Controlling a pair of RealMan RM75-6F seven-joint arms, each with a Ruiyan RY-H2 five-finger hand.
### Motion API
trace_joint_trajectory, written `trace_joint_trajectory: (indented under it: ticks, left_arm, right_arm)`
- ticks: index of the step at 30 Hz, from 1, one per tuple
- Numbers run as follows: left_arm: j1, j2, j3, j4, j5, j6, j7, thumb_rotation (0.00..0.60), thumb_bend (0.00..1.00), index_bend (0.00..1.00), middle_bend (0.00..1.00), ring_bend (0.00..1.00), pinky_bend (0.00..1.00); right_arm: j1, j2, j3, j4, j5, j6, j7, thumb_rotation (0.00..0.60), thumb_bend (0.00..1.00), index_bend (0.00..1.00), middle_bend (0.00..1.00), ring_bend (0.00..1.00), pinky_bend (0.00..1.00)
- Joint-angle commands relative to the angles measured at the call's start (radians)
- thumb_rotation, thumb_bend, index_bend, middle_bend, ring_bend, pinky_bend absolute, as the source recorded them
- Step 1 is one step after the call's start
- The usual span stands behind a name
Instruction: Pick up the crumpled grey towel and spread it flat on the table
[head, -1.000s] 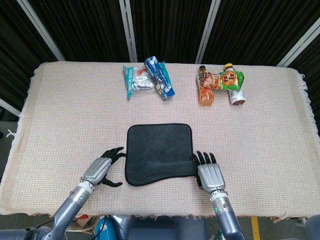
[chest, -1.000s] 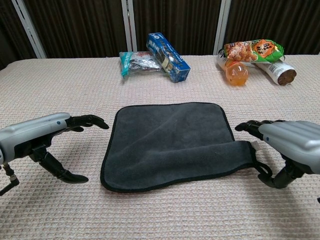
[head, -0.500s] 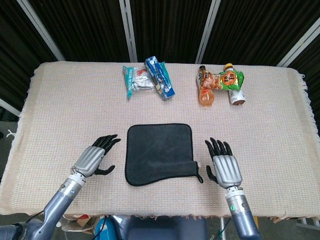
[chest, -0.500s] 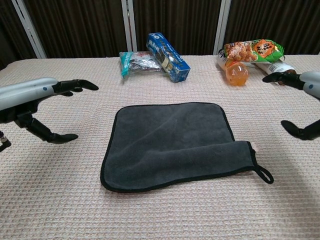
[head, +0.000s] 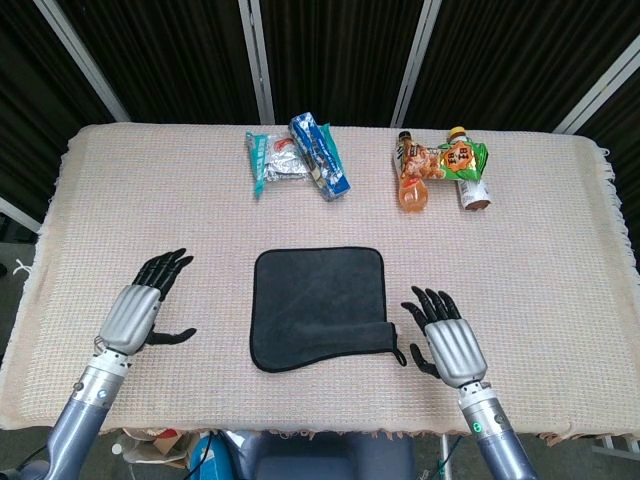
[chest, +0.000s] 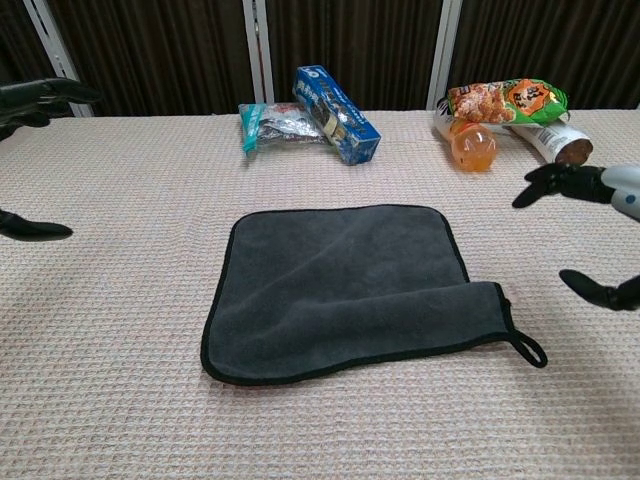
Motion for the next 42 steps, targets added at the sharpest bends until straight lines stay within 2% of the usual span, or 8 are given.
trace_joint_trajectory:
  ticks: [1,4,11,19,26,33,40,42]
  left_arm:
    - [0.036,0.038,0.026,-0.018,0.030,0.034,-0.038,0.600,0.04,0.06,0.00,0.00,0.00]
    - [0.054,0.063,0.034,-0.021,0.058,0.057,-0.058,0.600,0.04,0.06,0.00,0.00,0.00]
    - [0.085,0.085,0.021,-0.030,0.072,0.102,-0.098,0.600,0.04,0.06,0.00,0.00,0.00]
    - [0.091,0.084,0.017,-0.033,0.075,0.091,-0.097,0.600,0.04,0.06,0.00,0.00,0.00]
    - [0.094,0.080,0.016,-0.036,0.079,0.083,-0.097,0.600,0.04,0.06,0.00,0.00,0.00]
    - [0.102,0.074,0.016,-0.040,0.091,0.083,-0.093,0.600,0.04,0.06,0.00,0.00,0.00]
    - [0.106,0.072,0.010,-0.041,0.085,0.074,-0.099,0.600,0.04,0.06,0.00,0.00,0.00]
    - [0.107,0.071,0.008,-0.041,0.084,0.075,-0.100,0.600,0.04,0.06,0.00,0.00,0.00]
  right_arm:
    - [-0.008,-0.002,-0.023,0.039,-0.038,-0.023,0.001,0.600,0.43,0.24,0.11,0.01,0.11]
    - [-0.014,-0.030,-0.022,0.102,-0.080,-0.009,-0.015,0.600,0.35,0.29,0.12,0.03,0.13]
    - [-0.049,-0.152,-0.018,0.271,-0.178,0.032,0.097,0.600,0.32,0.40,0.16,0.06,0.14]
    - [-0.071,-0.193,-0.004,0.250,-0.125,-0.024,0.206,0.600,0.32,0.43,0.16,0.06,0.14]
    - [-0.082,-0.200,-0.009,0.250,-0.104,-0.050,0.186,0.600,0.27,0.23,0.16,0.04,0.14]
    - [-0.094,-0.243,0.022,0.299,-0.118,-0.027,0.159,0.600,0.26,0.01,0.10,0.01,0.14]
    - [-0.103,-0.286,0.037,0.361,-0.124,-0.026,0.156,0.600,0.26,0.00,0.10,0.00,0.14]
    - [-0.106,-0.296,0.036,0.375,-0.127,-0.027,0.167,0.600,0.26,0.07,0.10,0.00,0.14]
